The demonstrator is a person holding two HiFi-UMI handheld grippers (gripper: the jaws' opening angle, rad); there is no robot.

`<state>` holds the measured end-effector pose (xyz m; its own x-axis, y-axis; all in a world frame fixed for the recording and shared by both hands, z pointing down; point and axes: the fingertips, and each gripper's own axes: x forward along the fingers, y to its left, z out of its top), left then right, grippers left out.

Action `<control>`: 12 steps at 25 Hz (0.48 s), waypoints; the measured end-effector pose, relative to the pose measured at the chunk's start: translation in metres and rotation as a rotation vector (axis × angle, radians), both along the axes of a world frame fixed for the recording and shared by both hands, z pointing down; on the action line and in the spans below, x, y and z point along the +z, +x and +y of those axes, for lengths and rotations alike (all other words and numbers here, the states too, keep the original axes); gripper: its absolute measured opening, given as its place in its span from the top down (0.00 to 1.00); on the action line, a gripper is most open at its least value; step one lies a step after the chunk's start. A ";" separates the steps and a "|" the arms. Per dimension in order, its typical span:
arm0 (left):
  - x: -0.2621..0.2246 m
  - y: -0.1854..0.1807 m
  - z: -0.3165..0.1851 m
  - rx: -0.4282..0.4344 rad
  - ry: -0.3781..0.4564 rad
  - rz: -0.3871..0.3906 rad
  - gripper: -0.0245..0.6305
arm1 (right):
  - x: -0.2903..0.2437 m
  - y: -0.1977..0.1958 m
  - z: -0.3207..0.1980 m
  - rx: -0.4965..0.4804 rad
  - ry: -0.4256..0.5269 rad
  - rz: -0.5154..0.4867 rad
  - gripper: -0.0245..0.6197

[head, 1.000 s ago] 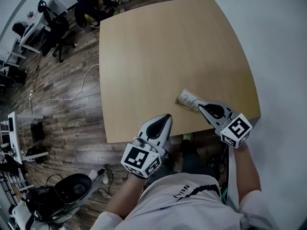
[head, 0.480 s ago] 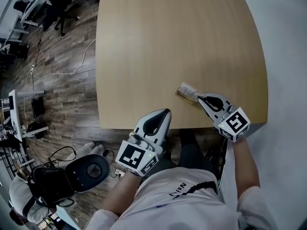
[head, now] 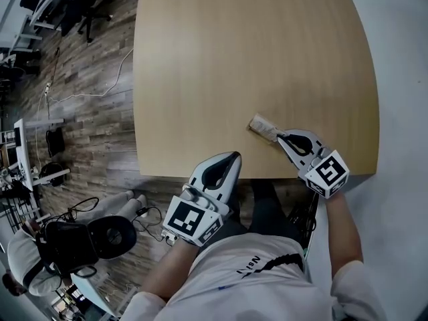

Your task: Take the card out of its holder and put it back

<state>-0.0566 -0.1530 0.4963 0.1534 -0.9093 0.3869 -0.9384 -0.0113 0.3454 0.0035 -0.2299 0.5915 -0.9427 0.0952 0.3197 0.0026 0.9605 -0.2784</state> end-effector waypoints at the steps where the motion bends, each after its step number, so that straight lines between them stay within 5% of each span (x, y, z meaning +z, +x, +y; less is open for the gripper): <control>1: 0.001 0.002 0.001 0.001 -0.001 -0.001 0.94 | 0.002 0.002 0.001 0.001 0.001 0.002 0.92; 12: -0.019 0.029 0.020 0.006 0.005 -0.002 0.94 | -0.002 0.028 0.026 0.001 0.028 0.035 0.92</control>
<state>-0.0276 -0.1325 0.4770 0.1579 -0.9104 0.3824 -0.9391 -0.0188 0.3432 0.0318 -0.2039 0.5893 -0.9308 0.0849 0.3555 -0.0075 0.9680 -0.2509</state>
